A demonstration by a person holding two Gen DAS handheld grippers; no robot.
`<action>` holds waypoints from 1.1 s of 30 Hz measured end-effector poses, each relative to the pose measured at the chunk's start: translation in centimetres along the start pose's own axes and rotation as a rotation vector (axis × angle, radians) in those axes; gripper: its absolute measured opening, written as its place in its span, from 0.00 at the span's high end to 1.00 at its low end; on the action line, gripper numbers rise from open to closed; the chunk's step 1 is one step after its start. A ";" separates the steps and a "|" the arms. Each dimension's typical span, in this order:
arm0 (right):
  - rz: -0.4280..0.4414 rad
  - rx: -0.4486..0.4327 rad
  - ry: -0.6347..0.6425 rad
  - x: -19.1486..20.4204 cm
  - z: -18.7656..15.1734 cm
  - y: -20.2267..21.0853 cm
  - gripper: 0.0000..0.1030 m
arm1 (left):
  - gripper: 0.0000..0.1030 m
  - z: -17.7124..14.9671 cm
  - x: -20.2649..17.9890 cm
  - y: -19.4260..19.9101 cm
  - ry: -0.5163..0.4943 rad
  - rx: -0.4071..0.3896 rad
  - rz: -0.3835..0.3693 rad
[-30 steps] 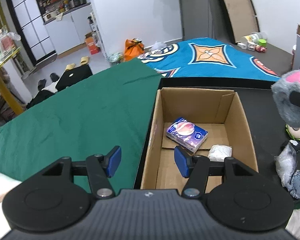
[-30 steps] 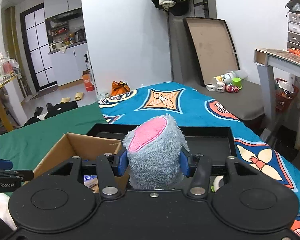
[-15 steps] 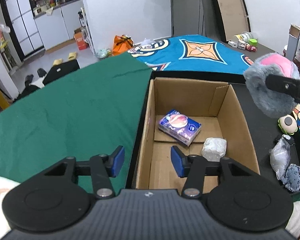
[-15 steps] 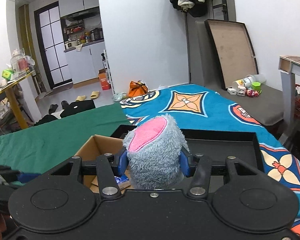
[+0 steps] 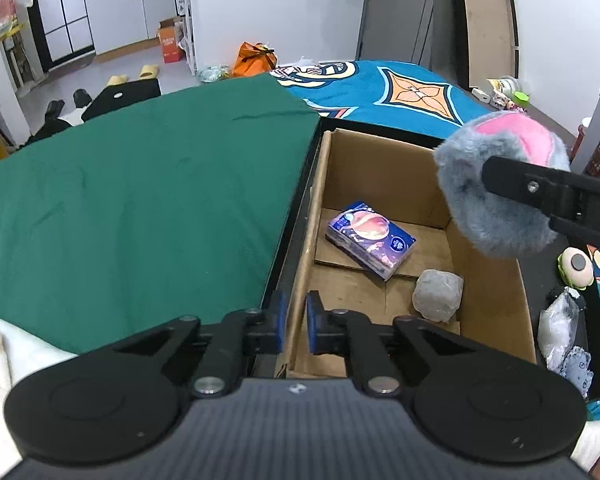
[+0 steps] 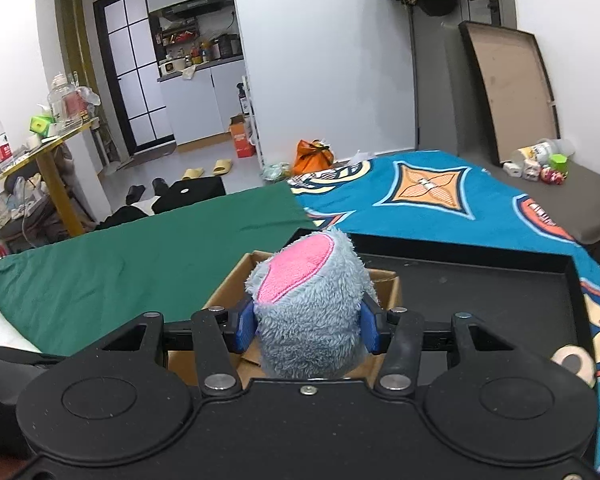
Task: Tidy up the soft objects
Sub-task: 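Carry the grey plush with the right gripper into the box and release, then reach the right gripper to the black plush and grasp it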
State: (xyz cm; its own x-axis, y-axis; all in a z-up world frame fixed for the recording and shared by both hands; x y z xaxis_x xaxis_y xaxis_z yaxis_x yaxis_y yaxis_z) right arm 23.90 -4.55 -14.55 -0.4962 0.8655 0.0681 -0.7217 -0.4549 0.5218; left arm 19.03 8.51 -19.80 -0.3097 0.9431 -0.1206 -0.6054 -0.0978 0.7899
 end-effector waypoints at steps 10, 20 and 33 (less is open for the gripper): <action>0.118 0.061 0.010 2.7 0.2 -1.5 0.41 | 0.92 0.0 0.8 0.1 0.045 -0.005 -0.038; 0.132 0.138 -0.014 0.4 0.2 0.1 0.39 | 0.90 0.4 0.7 0.6 0.043 -0.014 -0.029; 0.084 0.150 0.069 -3.1 0.5 3.1 0.33 | 0.73 0.6 0.1 1.4 0.024 -0.010 0.010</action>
State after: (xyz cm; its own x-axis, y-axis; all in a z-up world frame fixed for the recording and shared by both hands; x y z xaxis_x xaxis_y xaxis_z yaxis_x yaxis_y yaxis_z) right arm 23.43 -8.58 -12.73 -0.5873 0.8070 0.0608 -0.5988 -0.4839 0.6381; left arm 18.63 8.66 -18.35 -0.3333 0.9342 -0.1272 -0.6092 -0.1104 0.7853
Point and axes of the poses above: each gripper's, at about its wrist camera, not at the fingertips, and y roughly against the way its jaws point, x to its left, z to its top, the point moved 6 cm from there along -y, roughly the way its jaws point, and after that the axes turned 7 degrees about y, right-handed, at the moved point
